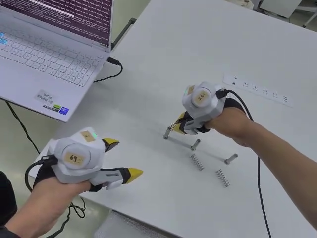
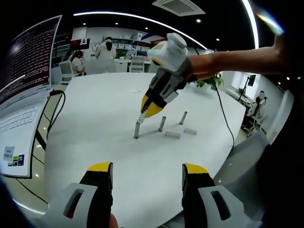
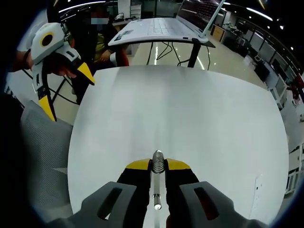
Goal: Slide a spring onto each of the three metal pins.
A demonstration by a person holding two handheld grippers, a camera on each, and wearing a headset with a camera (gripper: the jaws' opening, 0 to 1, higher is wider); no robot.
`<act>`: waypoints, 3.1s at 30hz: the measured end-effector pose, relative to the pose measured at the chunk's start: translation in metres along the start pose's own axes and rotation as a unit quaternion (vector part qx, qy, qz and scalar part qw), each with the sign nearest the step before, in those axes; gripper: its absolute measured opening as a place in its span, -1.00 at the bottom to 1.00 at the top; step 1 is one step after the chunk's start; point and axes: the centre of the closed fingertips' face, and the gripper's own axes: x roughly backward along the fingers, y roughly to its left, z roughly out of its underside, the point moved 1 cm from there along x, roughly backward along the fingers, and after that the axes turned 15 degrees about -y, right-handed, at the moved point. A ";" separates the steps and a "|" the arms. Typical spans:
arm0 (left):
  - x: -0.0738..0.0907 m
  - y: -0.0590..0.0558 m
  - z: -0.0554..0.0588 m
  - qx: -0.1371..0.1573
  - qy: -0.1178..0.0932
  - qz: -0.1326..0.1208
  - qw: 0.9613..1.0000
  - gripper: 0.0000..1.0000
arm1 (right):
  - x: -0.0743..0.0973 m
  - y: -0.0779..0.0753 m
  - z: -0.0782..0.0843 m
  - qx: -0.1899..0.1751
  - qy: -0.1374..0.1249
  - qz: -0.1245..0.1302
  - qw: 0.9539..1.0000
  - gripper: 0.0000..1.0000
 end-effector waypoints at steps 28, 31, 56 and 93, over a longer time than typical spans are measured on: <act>0.000 -0.002 0.003 0.006 0.004 0.001 1.000 0.06 | -0.012 0.000 -0.004 -0.009 -0.007 0.006 1.000 -0.83; 0.000 -0.002 0.003 0.006 0.004 0.001 1.000 0.06 | -0.014 0.001 -0.003 -0.008 -0.008 0.004 1.000 -0.83; 0.002 0.002 0.005 0.009 0.003 -0.004 1.000 0.04 | -0.038 -0.001 0.008 -0.021 0.000 0.012 1.000 -0.82; 0.005 0.003 0.004 0.007 0.004 -0.007 1.000 0.02 | -0.036 0.000 0.022 -0.032 0.004 0.011 0.999 -0.59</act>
